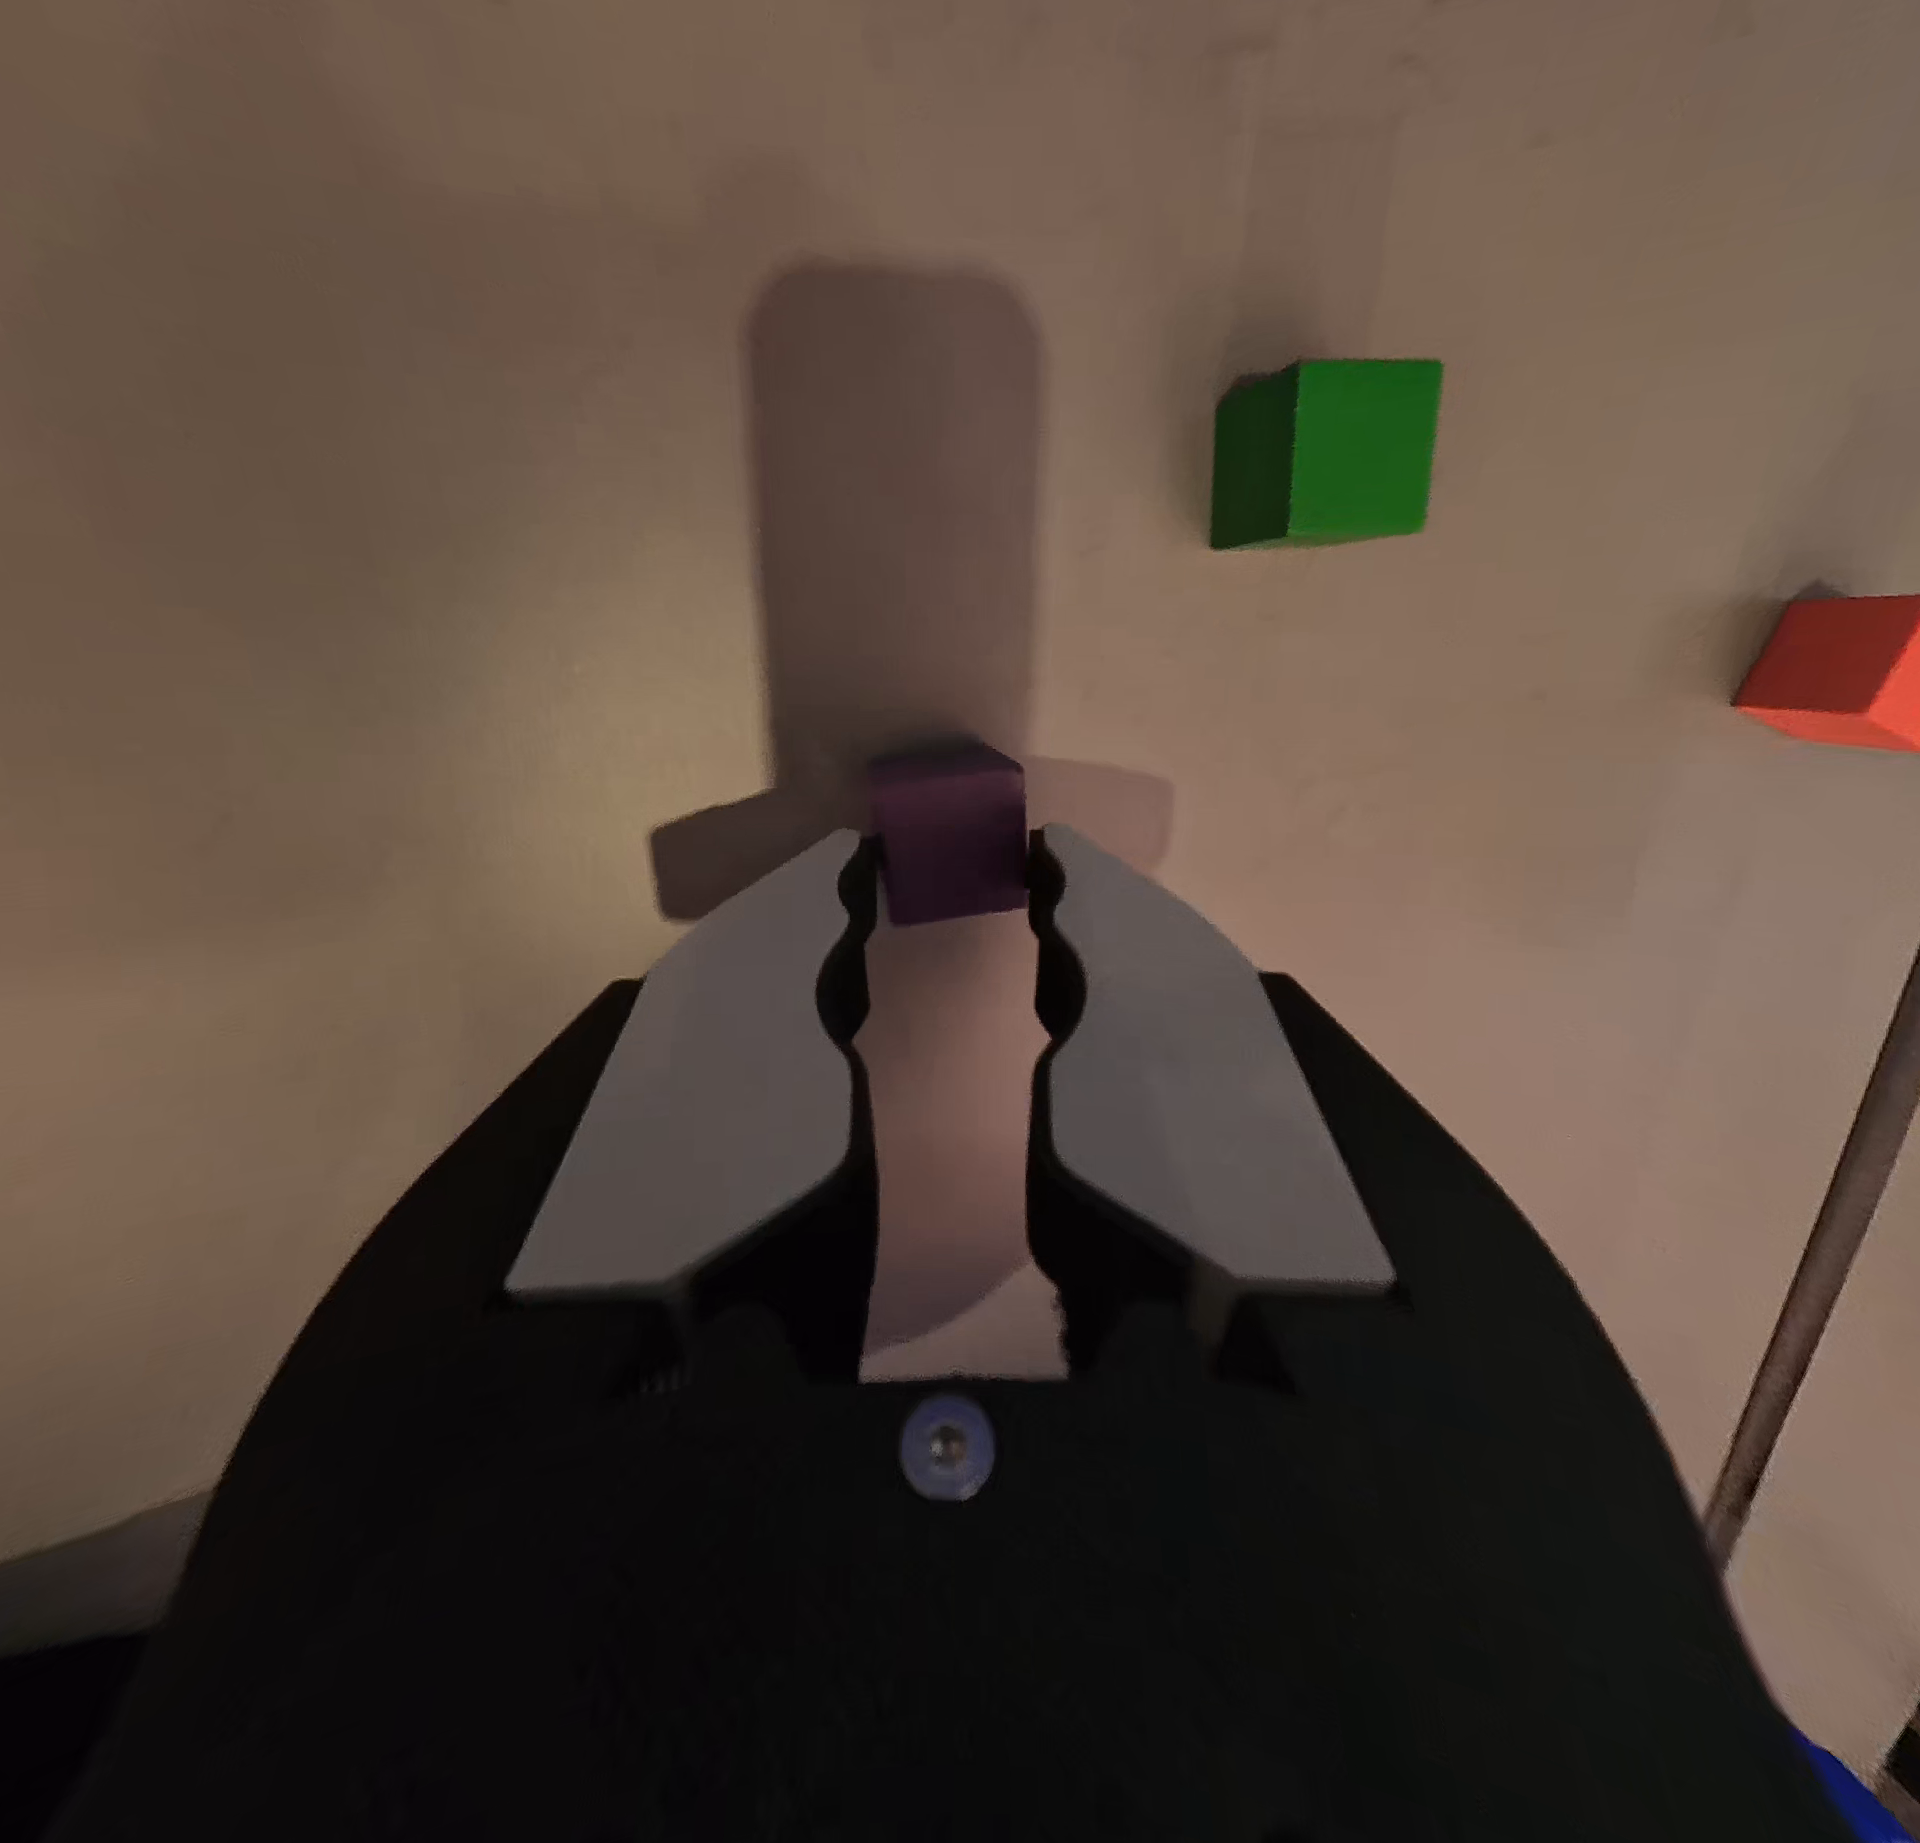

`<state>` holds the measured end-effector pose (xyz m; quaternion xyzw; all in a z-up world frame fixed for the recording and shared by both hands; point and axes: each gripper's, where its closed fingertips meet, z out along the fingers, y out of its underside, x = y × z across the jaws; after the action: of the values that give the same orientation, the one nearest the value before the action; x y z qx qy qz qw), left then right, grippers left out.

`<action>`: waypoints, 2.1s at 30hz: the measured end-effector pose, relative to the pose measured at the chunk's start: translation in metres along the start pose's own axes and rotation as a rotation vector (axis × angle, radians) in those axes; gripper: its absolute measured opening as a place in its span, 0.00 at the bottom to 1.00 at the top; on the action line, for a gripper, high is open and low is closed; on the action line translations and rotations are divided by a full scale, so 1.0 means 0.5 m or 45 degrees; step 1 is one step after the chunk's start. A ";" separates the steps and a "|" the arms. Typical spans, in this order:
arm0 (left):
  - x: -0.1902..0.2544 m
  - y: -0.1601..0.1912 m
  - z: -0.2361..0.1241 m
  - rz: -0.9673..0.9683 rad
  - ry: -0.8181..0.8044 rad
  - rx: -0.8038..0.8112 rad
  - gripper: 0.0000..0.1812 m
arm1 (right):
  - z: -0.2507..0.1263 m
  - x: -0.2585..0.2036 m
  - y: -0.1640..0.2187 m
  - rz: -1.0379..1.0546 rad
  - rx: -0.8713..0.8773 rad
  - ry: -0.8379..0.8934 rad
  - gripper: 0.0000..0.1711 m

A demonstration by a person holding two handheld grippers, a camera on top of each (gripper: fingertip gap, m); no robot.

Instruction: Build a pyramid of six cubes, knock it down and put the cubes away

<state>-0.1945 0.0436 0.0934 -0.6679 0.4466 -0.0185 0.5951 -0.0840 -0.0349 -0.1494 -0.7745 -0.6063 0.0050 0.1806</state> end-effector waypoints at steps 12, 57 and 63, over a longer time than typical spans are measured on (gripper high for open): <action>-0.004 -0.002 -0.005 -0.009 -0.005 0.007 0.31 | -0.363 0.104 0.172 0.474 0.304 0.438 0.16; -0.016 0.013 0.002 0.011 -0.045 -0.044 0.31 | -0.037 0.143 -0.137 0.462 0.651 0.375 0.30; -0.006 0.014 0.011 0.027 -0.027 -0.055 0.31 | 0.048 0.138 -0.122 0.386 0.537 0.309 0.31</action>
<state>-0.1976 0.0504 0.0877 -0.6760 0.4475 0.0046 0.5854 -0.1285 0.0489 -0.1398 -0.7966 -0.4430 0.0654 0.4061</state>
